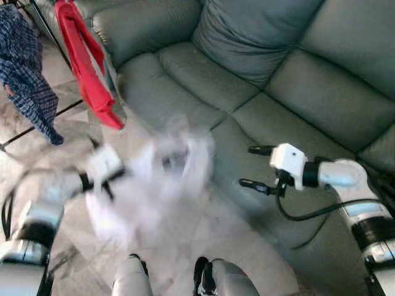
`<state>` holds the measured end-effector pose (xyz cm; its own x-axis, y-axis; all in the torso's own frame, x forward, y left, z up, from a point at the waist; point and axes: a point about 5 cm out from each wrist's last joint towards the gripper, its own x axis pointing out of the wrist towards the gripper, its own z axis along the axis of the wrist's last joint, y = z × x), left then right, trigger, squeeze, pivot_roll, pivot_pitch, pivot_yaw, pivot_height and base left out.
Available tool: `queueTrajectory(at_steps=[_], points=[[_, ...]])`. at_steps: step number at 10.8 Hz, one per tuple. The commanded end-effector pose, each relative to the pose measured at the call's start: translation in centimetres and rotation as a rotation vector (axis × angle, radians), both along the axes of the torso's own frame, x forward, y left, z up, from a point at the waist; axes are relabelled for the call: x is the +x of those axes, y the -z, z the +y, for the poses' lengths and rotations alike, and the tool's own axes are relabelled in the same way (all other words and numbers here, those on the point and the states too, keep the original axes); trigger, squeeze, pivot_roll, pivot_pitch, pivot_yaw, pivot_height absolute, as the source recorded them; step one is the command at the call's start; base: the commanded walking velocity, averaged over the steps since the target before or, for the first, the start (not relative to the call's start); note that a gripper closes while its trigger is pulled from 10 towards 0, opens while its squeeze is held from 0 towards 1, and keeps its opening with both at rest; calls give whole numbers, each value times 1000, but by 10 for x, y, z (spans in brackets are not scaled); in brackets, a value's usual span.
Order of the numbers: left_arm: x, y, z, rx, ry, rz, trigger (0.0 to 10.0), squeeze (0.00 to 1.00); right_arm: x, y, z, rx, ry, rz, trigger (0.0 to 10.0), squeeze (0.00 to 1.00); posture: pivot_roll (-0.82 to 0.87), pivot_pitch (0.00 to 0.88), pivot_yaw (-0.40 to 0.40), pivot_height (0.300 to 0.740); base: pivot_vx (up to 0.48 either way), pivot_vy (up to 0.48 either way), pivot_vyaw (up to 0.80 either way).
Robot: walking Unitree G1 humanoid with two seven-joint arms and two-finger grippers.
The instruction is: Hang hanger
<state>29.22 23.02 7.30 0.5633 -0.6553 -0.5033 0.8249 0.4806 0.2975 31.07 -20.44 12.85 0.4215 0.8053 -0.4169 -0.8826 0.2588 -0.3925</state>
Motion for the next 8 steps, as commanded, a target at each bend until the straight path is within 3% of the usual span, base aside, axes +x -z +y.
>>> queueTrajectory(at_steps=[1,4,6,7,8], points=[[-4,-2,-14,-35,101,-12,0,0,1,1,-2,-14,-19,34,10000,1000,-14,163,-85,740,0,0,0],[-16,-2,-36,-127,233,26,0,0,-3,13,-6,-92,-111,161,10000,1000,-8,167,-90,740,0,0,0],[-17,-8,-47,-163,277,10,0,0,-3,17,-7,-141,-163,218,10000,1000,-6,169,-92,740,0,0,0],[-21,-11,-52,-177,310,16,0,0,-2,19,-6,-183,-189,194,10000,0,-7,172,-92,740,0,0,0],[-24,-11,-54,-176,327,22,0,0,-1,18,-4,-196,-198,171,10000,0,-7,172,-92,740,0,0,0]])
